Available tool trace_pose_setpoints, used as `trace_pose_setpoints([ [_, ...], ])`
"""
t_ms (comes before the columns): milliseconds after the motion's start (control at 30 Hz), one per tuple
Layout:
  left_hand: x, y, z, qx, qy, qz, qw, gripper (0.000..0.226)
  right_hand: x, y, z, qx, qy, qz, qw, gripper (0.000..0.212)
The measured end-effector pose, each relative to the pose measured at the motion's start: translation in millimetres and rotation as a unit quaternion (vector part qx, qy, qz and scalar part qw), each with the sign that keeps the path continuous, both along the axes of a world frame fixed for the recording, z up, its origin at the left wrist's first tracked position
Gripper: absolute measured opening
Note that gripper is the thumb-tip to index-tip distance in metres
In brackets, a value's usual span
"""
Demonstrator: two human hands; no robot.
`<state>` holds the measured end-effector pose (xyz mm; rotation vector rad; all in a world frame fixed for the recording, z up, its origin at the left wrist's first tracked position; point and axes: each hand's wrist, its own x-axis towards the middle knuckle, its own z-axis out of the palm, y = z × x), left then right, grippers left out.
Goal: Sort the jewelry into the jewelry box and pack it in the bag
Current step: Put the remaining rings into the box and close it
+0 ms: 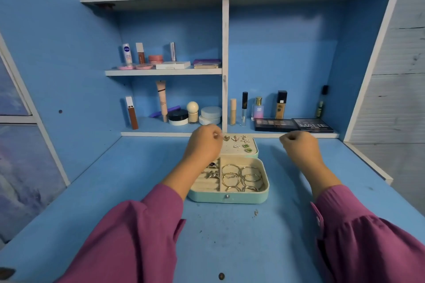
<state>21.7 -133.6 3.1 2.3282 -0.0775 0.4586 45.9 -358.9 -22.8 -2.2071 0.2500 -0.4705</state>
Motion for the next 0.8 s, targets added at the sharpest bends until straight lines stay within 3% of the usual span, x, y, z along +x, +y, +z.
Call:
trace_pose_setpoints([
  [167,22,-74,12,0.046,0.035,-0.109,0.992,0.021,1,-41,-8,-0.019,-0.013,-0.063,0.998,0.027],
  [333,49,-130,9,0.06,0.088,-0.173,0.979,0.023,8,-60,-17,-0.005,0.0,-0.027,1.0,0.033],
  [600,82,-172,-3,0.254,0.112,-0.195,0.941,0.049,25,-66,-21,-0.032,0.012,0.028,0.999,0.029],
  [800,95,-183,-13,0.338,0.126,-0.186,0.914,0.048,30,-70,-24,-0.031,-0.004,0.032,0.999,0.025],
])
